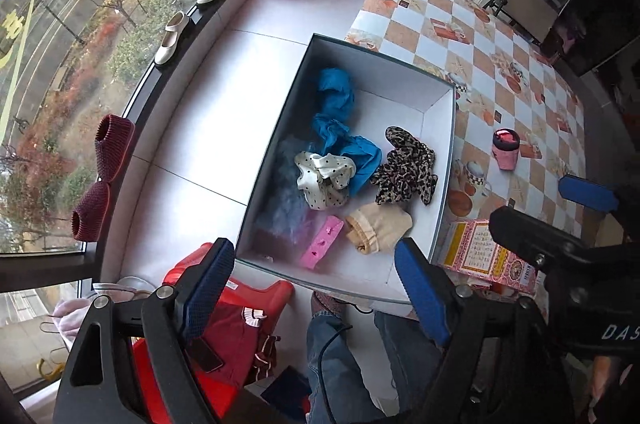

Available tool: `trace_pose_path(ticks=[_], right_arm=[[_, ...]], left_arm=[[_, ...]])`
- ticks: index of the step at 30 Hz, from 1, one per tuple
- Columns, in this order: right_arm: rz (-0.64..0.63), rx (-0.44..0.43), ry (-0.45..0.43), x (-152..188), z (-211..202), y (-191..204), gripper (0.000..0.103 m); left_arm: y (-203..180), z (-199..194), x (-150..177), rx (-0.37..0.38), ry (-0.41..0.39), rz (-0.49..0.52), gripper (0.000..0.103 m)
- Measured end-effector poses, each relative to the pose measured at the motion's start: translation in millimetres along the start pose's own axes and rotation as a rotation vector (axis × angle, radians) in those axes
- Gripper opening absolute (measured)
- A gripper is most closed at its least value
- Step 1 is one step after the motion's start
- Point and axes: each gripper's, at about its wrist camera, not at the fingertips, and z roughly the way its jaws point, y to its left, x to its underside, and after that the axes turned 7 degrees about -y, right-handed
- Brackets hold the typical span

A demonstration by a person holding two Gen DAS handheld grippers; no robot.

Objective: Organize soft objects

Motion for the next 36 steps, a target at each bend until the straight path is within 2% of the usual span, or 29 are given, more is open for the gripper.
trace_pose_path(ticks=[4, 13, 36], right_arm=[[-0.005, -0.011, 0.015, 6, -2, 8, 0.103], [-0.023, 0.002, 0.027, 13, -2, 23, 0.103], [-0.051, 0.052, 0.034, 21, -3, 40, 0.103]], left_arm=[[1, -7, 7, 0.011, 0.006, -0.005, 0.085], [-1, -10, 18, -0.012, -0.003, 0.042, 0.085], [8, -14, 30, -0.008, -0.007, 0.041, 0.085]])
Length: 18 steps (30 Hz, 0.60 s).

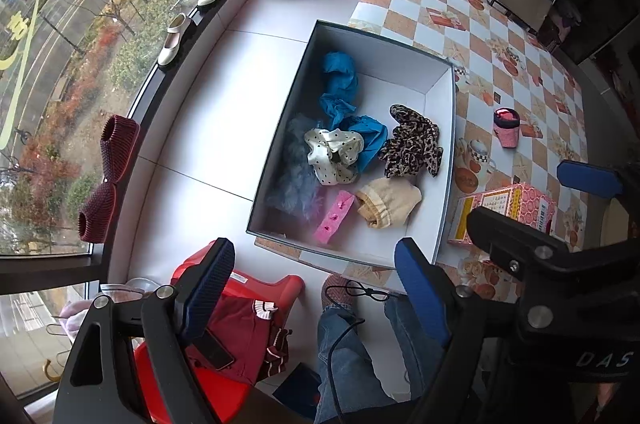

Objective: Organize soft objects

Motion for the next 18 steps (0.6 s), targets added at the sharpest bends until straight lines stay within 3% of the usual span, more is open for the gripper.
trace_pose_path(ticks=[18], right_arm=[[0.019, 0.025, 0.013, 2, 10, 7, 0.103]], left_arm=[[3, 18, 2, 0.021, 0.039, 0.010, 0.085]])
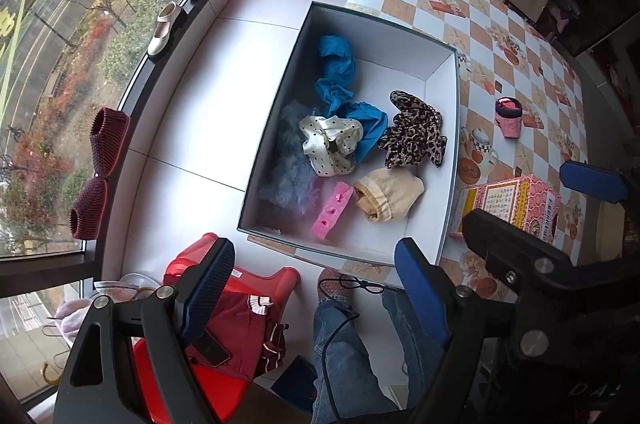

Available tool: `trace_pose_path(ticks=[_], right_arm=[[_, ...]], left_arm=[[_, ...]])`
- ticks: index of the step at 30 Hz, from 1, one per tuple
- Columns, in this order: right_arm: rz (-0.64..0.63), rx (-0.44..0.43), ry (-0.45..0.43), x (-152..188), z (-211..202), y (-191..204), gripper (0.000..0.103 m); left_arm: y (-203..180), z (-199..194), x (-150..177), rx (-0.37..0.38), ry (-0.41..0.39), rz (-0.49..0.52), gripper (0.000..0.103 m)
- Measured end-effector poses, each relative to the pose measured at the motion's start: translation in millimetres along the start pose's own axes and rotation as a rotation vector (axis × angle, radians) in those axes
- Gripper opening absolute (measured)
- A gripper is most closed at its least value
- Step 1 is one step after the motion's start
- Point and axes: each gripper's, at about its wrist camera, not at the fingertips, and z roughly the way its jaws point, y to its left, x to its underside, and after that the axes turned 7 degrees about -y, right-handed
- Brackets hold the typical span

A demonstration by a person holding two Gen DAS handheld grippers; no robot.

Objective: Organize soft objects

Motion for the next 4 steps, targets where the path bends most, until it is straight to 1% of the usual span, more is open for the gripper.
trace_pose_path(ticks=[3, 4], right_arm=[[0.014, -0.003, 0.010, -0.9, 7.1, 1.4, 0.103], [0.015, -0.003, 0.011, -0.9, 9.8, 1.7, 0.103]], left_arm=[[3.8, 7.7, 0.3, 0.034, 0.000, -0.019, 0.085], [2.7, 8.3, -0.1, 0.046, -0.002, -0.008, 0.086]])
